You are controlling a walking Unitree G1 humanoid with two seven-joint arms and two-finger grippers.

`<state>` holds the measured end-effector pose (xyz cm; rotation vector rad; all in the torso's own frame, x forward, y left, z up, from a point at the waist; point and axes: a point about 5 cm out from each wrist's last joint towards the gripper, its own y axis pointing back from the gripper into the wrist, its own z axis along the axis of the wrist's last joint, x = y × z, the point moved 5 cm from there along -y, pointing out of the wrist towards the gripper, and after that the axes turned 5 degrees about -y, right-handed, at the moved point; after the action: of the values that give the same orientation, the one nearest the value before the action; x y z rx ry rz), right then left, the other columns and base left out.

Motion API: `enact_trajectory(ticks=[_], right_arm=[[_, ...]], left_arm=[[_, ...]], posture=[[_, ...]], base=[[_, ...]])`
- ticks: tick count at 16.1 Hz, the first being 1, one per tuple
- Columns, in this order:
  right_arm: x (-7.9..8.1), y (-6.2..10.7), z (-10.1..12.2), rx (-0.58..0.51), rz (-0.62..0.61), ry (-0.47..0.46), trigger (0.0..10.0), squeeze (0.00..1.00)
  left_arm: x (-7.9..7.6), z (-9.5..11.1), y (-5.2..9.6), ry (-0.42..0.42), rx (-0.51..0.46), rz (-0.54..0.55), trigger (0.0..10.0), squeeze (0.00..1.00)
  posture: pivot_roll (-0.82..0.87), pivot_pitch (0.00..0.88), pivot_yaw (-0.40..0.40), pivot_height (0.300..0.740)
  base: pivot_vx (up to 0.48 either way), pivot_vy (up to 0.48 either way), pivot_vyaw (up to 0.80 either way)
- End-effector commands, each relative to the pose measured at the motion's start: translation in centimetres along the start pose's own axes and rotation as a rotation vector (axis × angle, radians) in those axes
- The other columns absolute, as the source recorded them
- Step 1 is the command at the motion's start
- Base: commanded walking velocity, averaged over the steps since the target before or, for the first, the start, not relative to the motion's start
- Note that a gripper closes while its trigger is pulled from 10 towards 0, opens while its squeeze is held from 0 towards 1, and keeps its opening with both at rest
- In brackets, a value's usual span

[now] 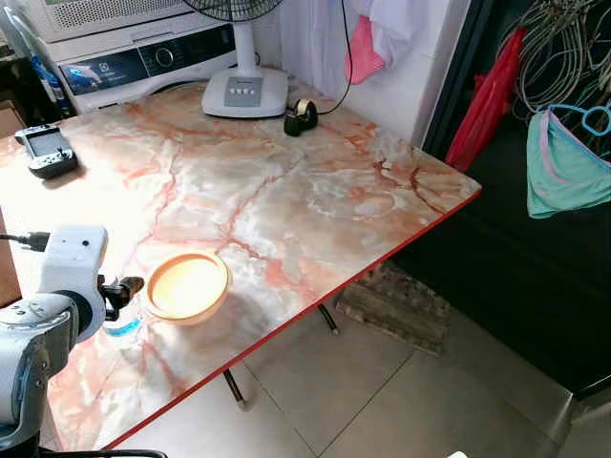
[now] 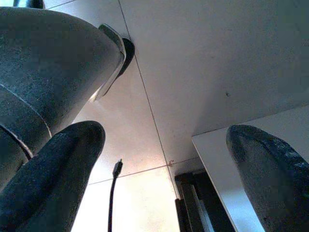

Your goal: Restocking fridge

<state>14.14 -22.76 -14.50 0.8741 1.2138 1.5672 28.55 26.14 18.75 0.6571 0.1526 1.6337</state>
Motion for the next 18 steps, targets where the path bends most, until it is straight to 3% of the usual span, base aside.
enact_trajectory(ticks=[1, 13, 16, 17, 18], right_arm=[[-0.3, 0.1, -0.2, 0.007, -0.003, -0.004, 10.0, 0.0], [-0.2, 0.1, -0.1, 0.006, 0.001, 0.004, 10.0, 0.0], [-0.1, 0.0, -0.1, 0.004, 0.001, 0.001, 10.0, 0.0], [-0.1, 0.0, -0.1, 0.002, 0.002, 0.0, 10.0, 0.0], [0.0, 0.0, -0.1, 0.0, 0.001, -0.004, 10.0, 0.0]], left_arm=[[0.4, -0.3, 0.0, 0.01, 0.003, 0.014, 0.0, 0.0], [0.6, -0.3, -0.2, -0.003, -0.002, 0.033, 0.0, 0.0], [3.9, 0.4, -0.3, -0.075, -0.052, 0.209, 0.0, 0.0], [4.9, 1.2, -0.2, -0.101, -0.112, 0.278, 1.9, 0.0], [4.9, 2.5, -0.1, -0.093, -0.216, 0.299, 10.0, 0.0]], posture=[[0.1, 0.057, -0.054, 0.74], [0.1, 0.055, -0.051, 0.74], [0.1, 0.046, -0.043, 0.74], [0.09, 0.043, -0.041, 0.74], [0.09, 0.039, -0.038, 0.74]], base=[[0.0, 0.0, 0.0], [0.0, 0.0, 0.0], [0.0, 0.0, 0.0], [0.0, 0.0, 0.0], [0.0, 0.0, 0.0]])
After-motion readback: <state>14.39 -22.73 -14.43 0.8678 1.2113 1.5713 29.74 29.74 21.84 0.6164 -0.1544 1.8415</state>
